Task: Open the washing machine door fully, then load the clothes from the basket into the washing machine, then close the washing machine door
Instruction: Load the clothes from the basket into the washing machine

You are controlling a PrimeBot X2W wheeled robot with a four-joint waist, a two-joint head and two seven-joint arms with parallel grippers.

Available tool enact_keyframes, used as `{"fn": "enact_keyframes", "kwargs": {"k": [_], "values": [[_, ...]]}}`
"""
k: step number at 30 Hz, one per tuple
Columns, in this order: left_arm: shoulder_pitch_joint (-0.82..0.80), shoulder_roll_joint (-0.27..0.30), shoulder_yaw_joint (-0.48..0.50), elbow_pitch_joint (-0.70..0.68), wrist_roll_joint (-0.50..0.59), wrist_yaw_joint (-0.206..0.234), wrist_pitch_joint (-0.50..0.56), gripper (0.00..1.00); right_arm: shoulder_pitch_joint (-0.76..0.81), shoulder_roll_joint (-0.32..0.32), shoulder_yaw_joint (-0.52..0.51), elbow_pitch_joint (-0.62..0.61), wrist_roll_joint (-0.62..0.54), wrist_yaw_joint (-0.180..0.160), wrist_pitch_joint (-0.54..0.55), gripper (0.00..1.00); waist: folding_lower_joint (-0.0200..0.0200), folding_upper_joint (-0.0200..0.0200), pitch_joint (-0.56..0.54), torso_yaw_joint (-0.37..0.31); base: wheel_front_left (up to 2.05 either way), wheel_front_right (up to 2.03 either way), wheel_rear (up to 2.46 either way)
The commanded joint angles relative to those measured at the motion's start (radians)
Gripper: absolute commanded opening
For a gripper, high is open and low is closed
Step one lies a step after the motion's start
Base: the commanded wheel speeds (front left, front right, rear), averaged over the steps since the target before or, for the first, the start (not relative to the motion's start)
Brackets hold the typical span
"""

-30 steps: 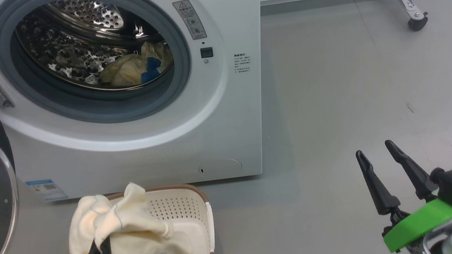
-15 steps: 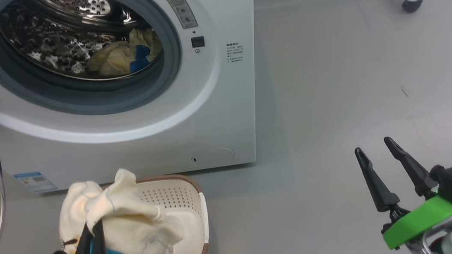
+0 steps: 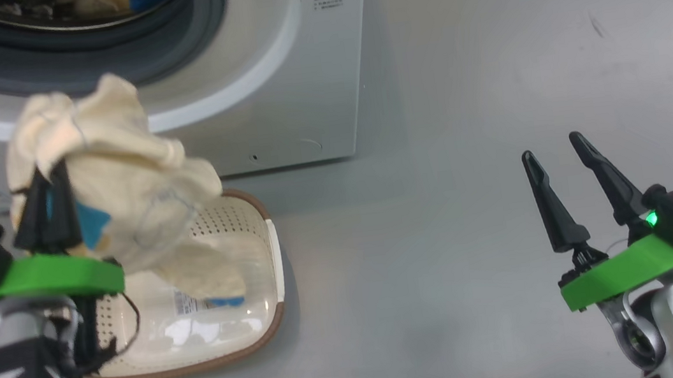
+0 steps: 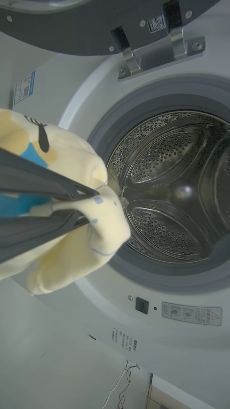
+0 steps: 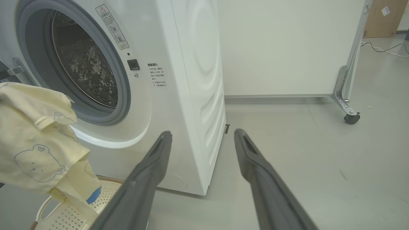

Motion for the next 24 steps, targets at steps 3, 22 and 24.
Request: {"fn": "enact_keyframes", "kwargs": {"k": [3, 22, 24], "values": [[-0.172, 0.079, 0.07, -0.014, -0.034, -0.01, 0.023, 0.0, -0.061, 0.0, 0.021, -0.046, -0.011, 0.003, -0.006, 1.0, -0.0003, 0.0, 0.139, -0.051, 0.0, 0.0, 0.0], [-0.818, 0.367, -0.02, 0.133, -0.154, -0.024, 0.243, 0.0, -0.17, 0.021, 0.047, -0.088, 0.05, 0.003, -0.006, 1.0, -0.0003, 0.0, 0.462, -0.179, 0.0, 0.0, 0.0], [-0.901, 0.407, -0.057, 0.146, -0.167, -0.024, 0.262, 0.0, -0.182, 0.021, 0.058, -0.089, 0.067, 0.003, -0.006, 1.0, -0.0003, 0.0, 0.489, -0.194, 0.0, 0.0, 0.0]]}}
